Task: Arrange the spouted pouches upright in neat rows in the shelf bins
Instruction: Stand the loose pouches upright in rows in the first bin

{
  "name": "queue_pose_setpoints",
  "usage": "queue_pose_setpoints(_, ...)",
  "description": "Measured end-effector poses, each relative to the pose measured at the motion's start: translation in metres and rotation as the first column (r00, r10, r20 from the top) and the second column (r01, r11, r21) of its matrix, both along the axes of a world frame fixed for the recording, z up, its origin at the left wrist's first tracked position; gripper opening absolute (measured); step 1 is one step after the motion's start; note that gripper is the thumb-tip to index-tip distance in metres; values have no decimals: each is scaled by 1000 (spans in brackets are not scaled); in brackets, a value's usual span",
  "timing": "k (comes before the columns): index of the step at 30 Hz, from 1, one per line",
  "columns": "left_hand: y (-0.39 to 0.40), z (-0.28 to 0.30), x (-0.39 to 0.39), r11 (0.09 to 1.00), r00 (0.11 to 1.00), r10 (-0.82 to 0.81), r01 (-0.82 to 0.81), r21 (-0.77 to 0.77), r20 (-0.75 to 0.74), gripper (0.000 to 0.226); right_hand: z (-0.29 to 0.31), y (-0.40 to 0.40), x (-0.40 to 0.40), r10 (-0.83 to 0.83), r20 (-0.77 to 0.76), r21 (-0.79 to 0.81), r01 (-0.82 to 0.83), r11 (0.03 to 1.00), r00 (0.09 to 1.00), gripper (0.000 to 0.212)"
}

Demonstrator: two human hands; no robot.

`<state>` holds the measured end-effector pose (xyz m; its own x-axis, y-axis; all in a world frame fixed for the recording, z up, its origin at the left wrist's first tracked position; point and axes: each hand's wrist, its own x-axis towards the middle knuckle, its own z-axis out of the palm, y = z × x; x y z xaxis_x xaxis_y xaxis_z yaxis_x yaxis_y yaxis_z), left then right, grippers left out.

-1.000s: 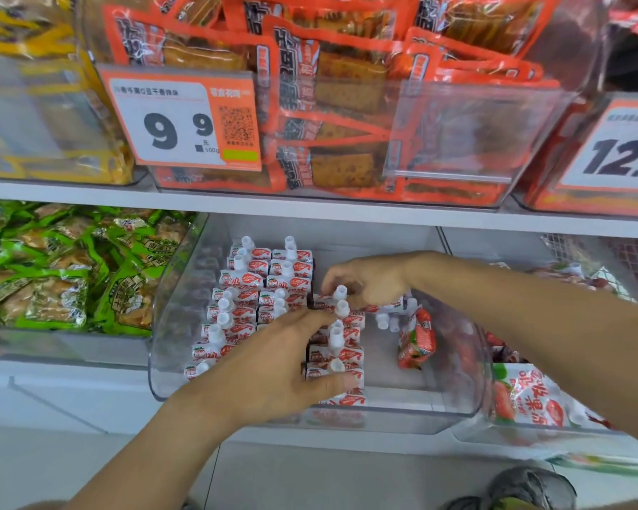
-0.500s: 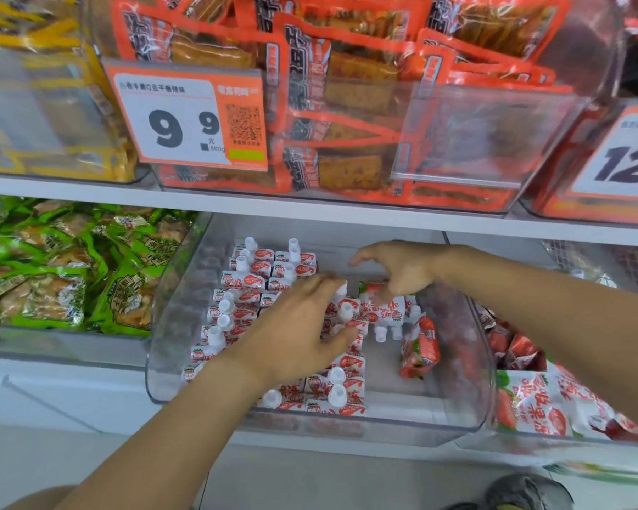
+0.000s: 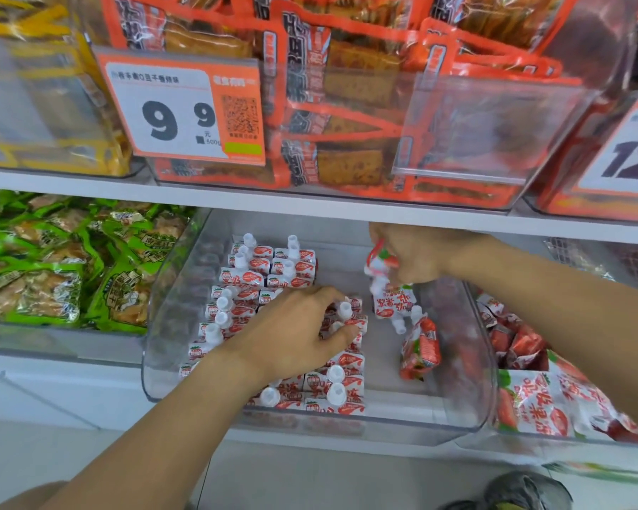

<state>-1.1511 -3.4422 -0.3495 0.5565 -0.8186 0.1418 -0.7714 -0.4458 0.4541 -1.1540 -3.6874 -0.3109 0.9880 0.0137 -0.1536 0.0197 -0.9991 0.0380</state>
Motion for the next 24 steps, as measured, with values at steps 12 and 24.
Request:
queue_pose_setpoints(12, 11, 2, -6, 999, 999, -30, 29, 19, 40, 46, -40, 30, 27, -140, -50, 297, 148, 943, 989, 55)
queue_pose_setpoints(24, 28, 4, -11, 999, 999, -33, 33, 9, 1, 40, -30, 28, 29, 0, -312, 414, 136, 900, 950, 38)
